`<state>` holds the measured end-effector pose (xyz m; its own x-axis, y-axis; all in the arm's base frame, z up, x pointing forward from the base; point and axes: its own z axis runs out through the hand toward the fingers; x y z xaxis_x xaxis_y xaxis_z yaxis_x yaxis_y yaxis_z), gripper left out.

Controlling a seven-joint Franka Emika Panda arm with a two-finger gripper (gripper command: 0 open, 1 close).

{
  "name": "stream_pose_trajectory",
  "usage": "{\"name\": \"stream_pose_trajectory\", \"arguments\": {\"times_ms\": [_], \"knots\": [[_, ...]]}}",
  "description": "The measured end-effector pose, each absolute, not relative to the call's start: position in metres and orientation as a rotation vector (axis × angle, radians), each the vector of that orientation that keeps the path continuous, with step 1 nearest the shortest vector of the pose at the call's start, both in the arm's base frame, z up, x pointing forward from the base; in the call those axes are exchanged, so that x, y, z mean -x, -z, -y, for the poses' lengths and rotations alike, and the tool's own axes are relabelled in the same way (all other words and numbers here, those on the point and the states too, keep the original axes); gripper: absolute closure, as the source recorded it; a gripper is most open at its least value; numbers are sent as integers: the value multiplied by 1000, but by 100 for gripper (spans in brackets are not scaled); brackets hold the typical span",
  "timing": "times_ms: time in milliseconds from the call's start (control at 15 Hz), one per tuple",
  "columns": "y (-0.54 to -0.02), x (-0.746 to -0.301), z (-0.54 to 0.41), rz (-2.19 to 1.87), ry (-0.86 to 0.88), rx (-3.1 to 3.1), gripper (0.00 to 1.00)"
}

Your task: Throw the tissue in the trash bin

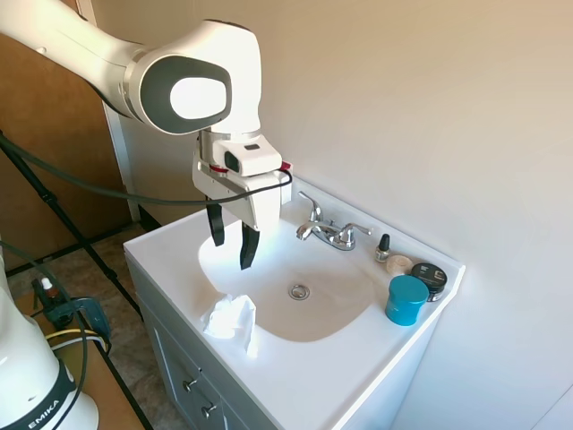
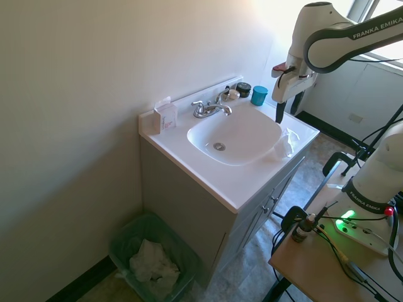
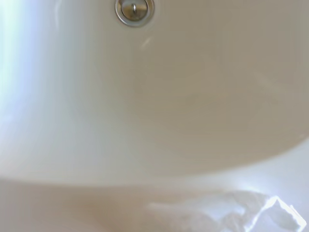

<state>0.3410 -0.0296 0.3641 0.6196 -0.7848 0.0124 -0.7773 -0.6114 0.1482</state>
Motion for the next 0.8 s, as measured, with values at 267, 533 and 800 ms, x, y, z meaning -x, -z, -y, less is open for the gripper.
{"name": "stream_pose_trajectory", "arguments": {"times_ms": [267, 533, 800], "knots": [[-344, -338, 21, 1244, 181, -2674, 0], [-300, -347, 7, 1220, 258, -2654, 0], [-272, -352, 7, 1243, 277, -2627, 0]]}}
